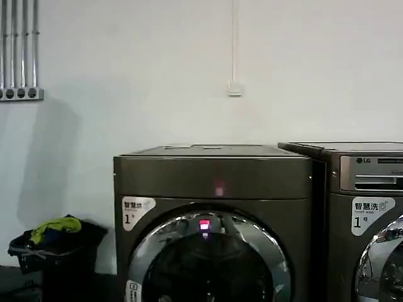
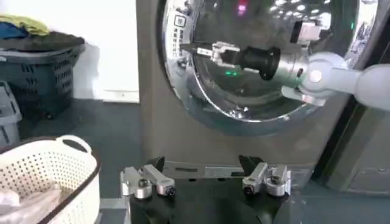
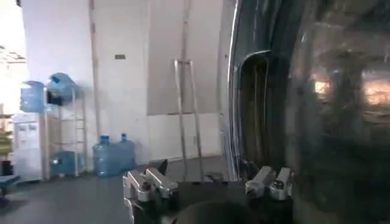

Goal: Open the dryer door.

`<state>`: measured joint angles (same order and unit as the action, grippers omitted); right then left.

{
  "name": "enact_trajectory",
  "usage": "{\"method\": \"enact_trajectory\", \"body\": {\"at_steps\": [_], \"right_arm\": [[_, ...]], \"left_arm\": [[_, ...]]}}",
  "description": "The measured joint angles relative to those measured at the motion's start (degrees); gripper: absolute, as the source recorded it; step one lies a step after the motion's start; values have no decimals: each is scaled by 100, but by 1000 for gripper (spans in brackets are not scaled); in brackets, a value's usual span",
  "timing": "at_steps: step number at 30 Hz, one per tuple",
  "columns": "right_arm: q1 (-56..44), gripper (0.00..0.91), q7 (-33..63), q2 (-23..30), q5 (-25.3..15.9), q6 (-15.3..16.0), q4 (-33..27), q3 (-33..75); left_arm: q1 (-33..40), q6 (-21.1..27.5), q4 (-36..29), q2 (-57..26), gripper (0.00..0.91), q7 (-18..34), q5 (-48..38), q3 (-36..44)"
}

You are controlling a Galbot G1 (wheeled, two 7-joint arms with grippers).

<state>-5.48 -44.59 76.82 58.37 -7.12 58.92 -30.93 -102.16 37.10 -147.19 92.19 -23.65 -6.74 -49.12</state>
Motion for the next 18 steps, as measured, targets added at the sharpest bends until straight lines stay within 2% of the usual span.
{"method": "enact_trajectory", "body": {"at_steps": [8,13,18], "right_arm": [[-91,907,-3,-195,16,44,311,-42],[-154,907,18,-308,17,82,480,-99],[-228,907,38,-434,17,149,685,-151]], "left_arm": [[166,-93,0,0,907,-1,-221,-178],[344,-711,1,0,907,-123,-359,-457],[503,-1318,110,0,907,-757,-446,-818]]}}
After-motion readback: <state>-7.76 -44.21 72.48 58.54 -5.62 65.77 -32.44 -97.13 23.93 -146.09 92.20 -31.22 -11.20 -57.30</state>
